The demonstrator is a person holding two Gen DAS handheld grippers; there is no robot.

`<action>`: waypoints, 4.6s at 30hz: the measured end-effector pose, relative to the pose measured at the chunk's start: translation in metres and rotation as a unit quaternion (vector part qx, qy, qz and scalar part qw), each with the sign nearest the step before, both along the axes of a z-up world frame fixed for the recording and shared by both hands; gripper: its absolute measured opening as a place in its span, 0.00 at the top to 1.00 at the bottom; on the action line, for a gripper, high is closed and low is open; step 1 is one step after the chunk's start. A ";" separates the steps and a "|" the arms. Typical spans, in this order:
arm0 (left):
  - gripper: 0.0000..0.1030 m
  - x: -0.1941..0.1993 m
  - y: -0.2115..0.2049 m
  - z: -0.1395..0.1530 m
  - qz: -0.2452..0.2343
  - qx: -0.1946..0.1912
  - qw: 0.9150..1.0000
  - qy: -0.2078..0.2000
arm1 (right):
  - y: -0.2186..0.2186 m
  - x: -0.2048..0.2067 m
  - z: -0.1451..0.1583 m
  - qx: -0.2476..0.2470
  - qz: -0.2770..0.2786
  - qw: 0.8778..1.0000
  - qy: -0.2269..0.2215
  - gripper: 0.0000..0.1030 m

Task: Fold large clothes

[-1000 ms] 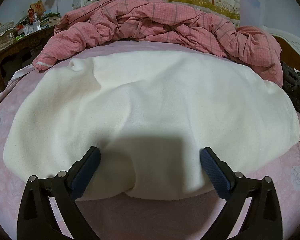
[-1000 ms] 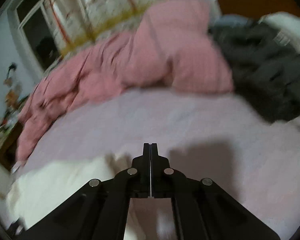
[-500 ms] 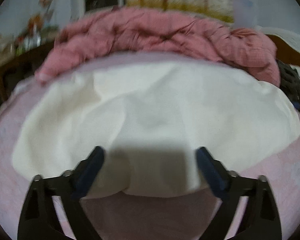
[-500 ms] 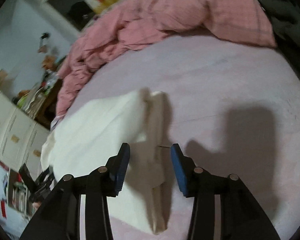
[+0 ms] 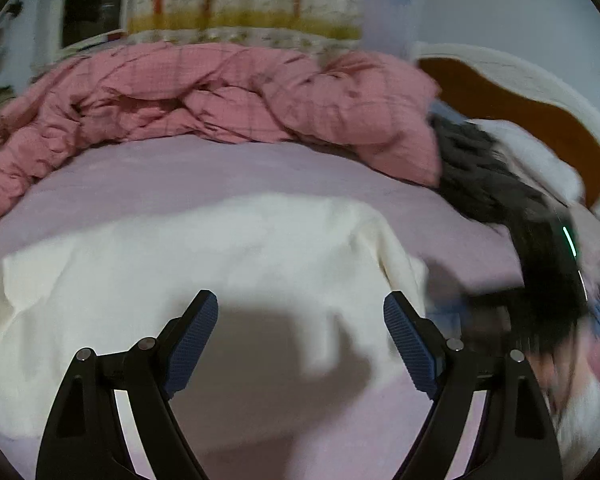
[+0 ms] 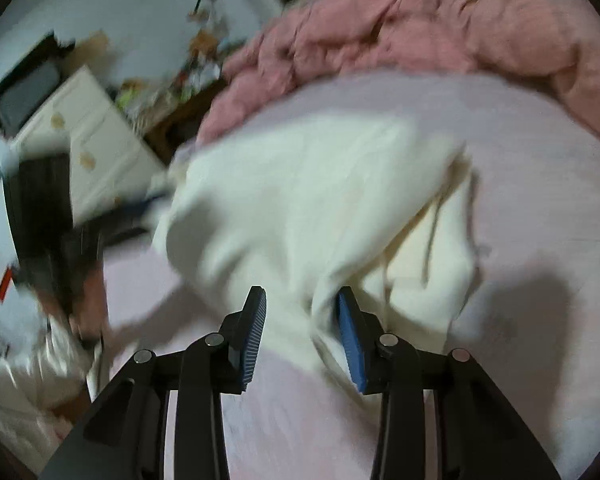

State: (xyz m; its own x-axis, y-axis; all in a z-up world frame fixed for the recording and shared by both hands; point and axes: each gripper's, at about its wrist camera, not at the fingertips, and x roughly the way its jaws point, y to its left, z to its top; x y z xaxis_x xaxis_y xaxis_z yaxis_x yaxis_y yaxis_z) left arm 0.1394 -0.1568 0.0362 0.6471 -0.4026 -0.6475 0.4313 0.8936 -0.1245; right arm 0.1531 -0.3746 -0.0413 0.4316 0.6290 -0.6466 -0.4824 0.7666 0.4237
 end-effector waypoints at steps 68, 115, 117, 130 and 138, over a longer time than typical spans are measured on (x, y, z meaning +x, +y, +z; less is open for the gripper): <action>0.43 0.116 -0.034 -0.070 -0.012 -0.124 0.984 0.127 | -0.106 0.059 0.007 0.218 -0.278 0.935 0.022 0.48; 0.45 0.077 -0.014 -0.012 -0.002 -0.123 0.992 0.040 | -0.057 0.061 0.013 -0.127 -0.375 0.916 0.065 1.00; 0.45 0.060 -0.005 0.012 -0.018 -0.147 0.989 0.013 | -0.060 0.051 0.023 -0.078 -0.364 0.926 0.060 1.00; 0.45 -0.027 0.060 0.026 -0.001 -0.063 0.996 -0.064 | -0.010 -0.001 0.025 -0.104 -0.359 0.924 0.072 1.00; 0.47 -0.048 0.185 -0.017 0.130 -0.004 0.990 -0.062 | 0.016 -0.055 0.039 -0.039 -0.342 0.939 0.018 0.95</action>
